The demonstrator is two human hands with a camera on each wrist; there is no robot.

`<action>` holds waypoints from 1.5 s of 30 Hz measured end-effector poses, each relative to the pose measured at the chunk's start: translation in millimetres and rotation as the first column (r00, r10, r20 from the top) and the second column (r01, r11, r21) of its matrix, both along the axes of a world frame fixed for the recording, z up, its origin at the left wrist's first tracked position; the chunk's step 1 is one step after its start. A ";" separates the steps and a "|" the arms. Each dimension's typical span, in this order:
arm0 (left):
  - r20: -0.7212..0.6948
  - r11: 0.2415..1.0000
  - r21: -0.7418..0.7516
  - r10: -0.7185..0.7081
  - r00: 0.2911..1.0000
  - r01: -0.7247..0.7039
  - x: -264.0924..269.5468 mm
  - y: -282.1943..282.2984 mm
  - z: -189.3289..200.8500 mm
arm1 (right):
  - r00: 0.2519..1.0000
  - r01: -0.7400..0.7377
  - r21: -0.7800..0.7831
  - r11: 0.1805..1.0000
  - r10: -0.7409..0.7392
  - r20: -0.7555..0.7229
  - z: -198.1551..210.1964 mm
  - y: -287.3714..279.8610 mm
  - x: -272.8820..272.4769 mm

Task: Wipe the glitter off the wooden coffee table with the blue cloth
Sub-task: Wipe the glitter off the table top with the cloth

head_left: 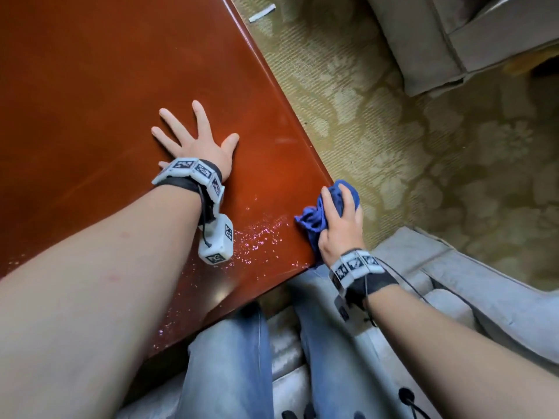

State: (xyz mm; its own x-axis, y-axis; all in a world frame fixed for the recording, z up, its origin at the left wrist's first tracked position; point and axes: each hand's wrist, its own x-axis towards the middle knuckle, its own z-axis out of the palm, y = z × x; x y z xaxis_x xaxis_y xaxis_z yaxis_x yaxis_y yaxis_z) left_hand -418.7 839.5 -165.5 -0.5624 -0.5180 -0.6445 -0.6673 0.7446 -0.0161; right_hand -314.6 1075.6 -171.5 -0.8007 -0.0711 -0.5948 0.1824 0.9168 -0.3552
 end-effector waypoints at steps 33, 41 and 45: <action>-0.105 0.845 0.059 -0.525 0.845 0.532 49.8 -60.7 -2.9 | 0.794 0.593 0.211 0.777 -0.522 -0.311 -15.7 -160.0 13.9; -0.125 0.822 0.068 -0.555 0.822 0.565 58.1 -81.8 -7.1 | 0.981 0.155 0.123 0.980 -0.139 -0.133 -2.2 -134.4 100.4; -0.124 0.820 0.055 -0.561 0.818 0.570 59.1 -79.9 -9.3 | 0.954 0.265 0.242 0.933 -0.217 -0.208 -7.8 -105.5 48.2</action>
